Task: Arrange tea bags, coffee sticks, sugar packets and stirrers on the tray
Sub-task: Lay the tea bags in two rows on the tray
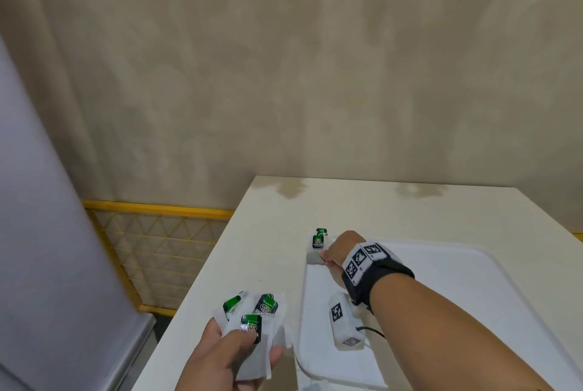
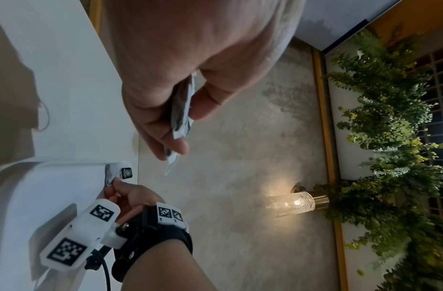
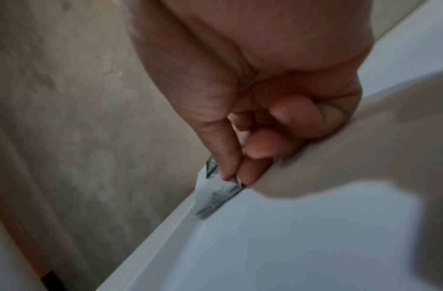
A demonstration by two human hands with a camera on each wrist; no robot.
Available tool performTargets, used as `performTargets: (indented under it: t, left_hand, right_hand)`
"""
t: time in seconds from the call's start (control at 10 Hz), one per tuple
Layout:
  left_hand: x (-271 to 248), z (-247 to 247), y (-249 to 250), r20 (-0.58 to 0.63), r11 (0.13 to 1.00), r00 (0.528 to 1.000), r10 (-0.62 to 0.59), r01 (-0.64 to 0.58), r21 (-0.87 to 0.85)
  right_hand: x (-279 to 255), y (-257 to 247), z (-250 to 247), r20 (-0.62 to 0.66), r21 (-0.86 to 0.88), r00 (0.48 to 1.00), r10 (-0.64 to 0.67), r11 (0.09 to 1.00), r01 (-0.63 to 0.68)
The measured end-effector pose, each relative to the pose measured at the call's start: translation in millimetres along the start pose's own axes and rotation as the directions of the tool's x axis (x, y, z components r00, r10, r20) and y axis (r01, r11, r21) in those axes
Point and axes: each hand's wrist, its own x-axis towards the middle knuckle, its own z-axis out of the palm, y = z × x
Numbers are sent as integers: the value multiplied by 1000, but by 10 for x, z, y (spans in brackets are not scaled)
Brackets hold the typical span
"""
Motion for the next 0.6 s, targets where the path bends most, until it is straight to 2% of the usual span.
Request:
performTargets:
  t: [0.1,0.2,0.3,0.5,0.6]
  left_hand:
    - [95,-86,-33,60,999,998,-10,13,-45]
    - [153,-161,-74,71,999,997,-1,4,-41]
    - [194,-218,-111,112,1000,993,26,-23,-21]
    - [197,-219,-143,134,1000,991,20,-20,2]
    - [189,-223,-153,157,1000,987,24,-24,-1]
  right_hand:
    - [-1,-21,8,-15,-34,1000,4,999,-4]
    - [-43,-62,-3,8,-79,1000,23,997,-23]
    - [-22,-70,-4,-8,-213,999,50,976,-51]
    - [-154,-81,-36,-26,-334,1000,-6,943,-3]
    - [-52,-1,-24,6,-121,1000,13,993,-12]
